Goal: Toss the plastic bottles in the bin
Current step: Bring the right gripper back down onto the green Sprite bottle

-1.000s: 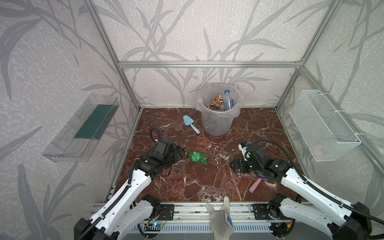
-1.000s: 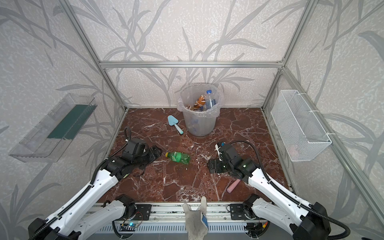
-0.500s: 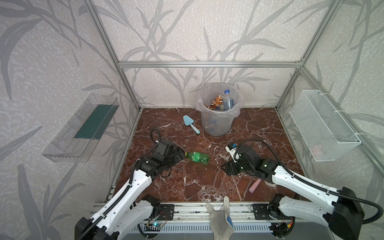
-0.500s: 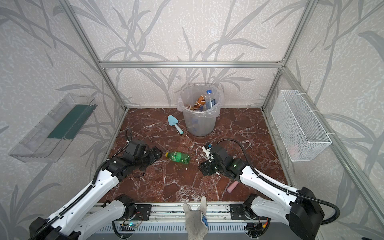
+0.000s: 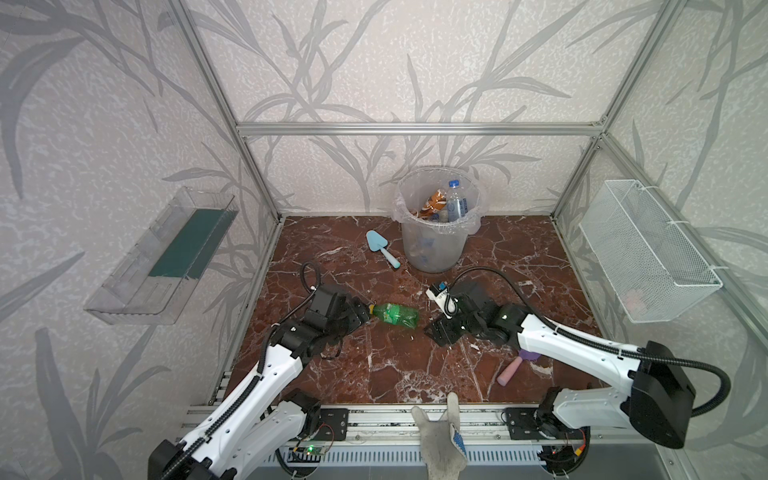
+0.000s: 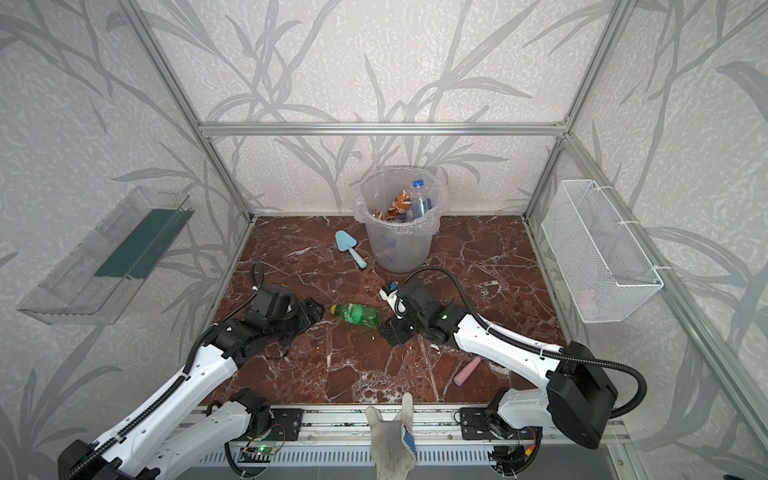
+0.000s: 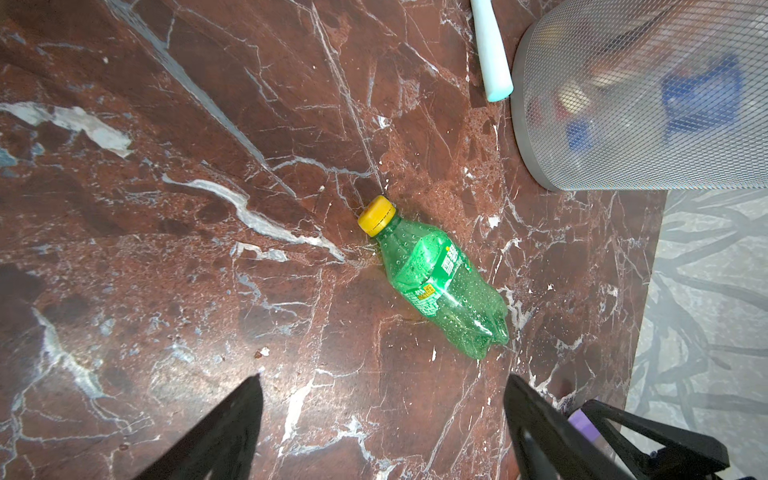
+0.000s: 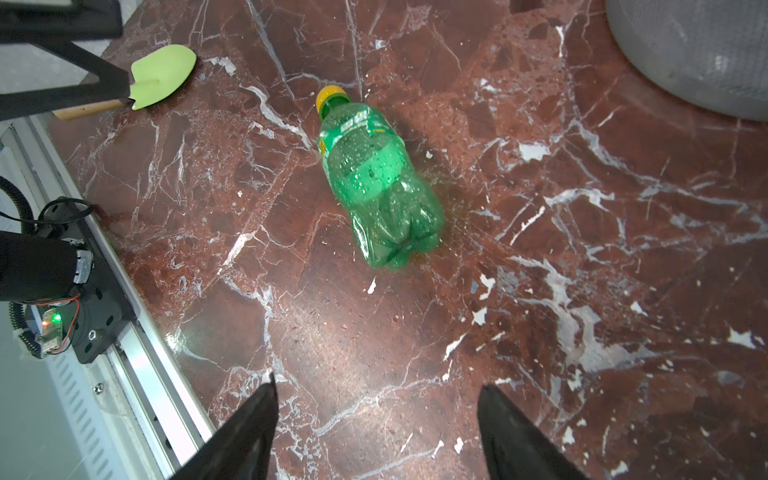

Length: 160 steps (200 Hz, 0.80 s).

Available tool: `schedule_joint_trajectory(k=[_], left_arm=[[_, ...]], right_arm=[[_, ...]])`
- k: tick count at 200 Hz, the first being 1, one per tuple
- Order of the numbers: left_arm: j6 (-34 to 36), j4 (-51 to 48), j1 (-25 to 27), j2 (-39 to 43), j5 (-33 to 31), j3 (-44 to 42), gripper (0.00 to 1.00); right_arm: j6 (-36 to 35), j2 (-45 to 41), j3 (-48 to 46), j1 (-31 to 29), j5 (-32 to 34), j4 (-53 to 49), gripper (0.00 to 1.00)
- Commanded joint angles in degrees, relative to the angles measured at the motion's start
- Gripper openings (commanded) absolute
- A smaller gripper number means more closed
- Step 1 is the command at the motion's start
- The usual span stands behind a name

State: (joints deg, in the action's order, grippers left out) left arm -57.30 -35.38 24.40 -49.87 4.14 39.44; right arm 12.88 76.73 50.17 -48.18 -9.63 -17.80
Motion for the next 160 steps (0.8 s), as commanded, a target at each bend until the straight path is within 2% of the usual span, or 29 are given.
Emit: schedule_joint_trajectory(k=[1,160], left_arm=[[-0.7,-0.4,-0.2,1.5,-0.4,-0.9,0.9],[-1.7,-1.4,-0.4,5.0,-0.3,-3.5,0.9]], right_arm=[[-2.9,2.6,3.8,-0.7,-0.5,-0.1,0.77],[-6.6,20.7,20.9,-2.2,2.8,-4.4,0.93]])
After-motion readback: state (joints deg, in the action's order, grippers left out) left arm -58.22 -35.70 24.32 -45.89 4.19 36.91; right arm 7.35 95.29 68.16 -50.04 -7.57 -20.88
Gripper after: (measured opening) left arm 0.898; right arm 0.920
